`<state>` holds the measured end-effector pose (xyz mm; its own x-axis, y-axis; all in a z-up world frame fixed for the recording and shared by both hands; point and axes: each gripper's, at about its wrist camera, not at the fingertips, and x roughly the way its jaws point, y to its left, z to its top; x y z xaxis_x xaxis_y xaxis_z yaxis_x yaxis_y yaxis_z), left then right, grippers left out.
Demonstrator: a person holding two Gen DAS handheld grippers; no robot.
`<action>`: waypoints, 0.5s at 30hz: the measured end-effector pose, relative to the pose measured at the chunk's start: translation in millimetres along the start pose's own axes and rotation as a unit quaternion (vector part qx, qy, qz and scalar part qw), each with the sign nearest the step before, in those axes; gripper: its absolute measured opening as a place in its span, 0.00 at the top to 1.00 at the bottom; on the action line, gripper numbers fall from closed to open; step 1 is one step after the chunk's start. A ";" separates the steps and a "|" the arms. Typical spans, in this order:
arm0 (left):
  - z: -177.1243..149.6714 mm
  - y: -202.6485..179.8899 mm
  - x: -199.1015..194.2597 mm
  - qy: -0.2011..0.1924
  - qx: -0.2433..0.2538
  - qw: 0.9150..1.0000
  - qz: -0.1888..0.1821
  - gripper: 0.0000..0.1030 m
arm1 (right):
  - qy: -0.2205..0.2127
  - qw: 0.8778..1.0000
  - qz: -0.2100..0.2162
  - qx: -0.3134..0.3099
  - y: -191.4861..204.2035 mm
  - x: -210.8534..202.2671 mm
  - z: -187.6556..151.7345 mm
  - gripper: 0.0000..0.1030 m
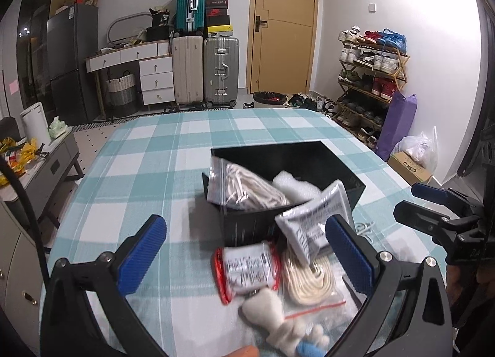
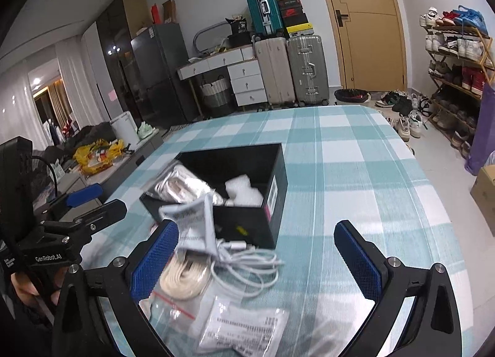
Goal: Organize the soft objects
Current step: 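Withdraw both tools from the box toward the remaining items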
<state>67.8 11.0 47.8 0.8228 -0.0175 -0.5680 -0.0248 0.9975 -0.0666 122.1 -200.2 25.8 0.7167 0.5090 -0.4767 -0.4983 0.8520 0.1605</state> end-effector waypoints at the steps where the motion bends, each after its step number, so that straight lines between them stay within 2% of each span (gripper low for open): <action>1: -2.6 0.5 -1.9 -0.001 -0.002 1.000 0.000 0.00 | 0.001 1.000 0.000 -0.002 2.1 -2.3 -2.0 0.01; 10: -22.7 2.5 -12.4 -0.004 0.005 1.000 0.015 0.00 | 0.011 1.000 -0.002 -0.021 14.4 -15.3 -17.4 0.01; 15: -34.1 7.4 -11.2 -0.004 0.000 1.000 0.012 0.00 | 0.023 0.999 -0.007 -0.023 12.8 -17.3 -31.4 0.01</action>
<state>39.1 16.2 25.6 0.8268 0.0062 -0.5624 -0.0437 0.9976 -0.0532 88.0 -201.9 9.0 0.7013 0.4893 -0.5184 -0.5107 0.8522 0.1135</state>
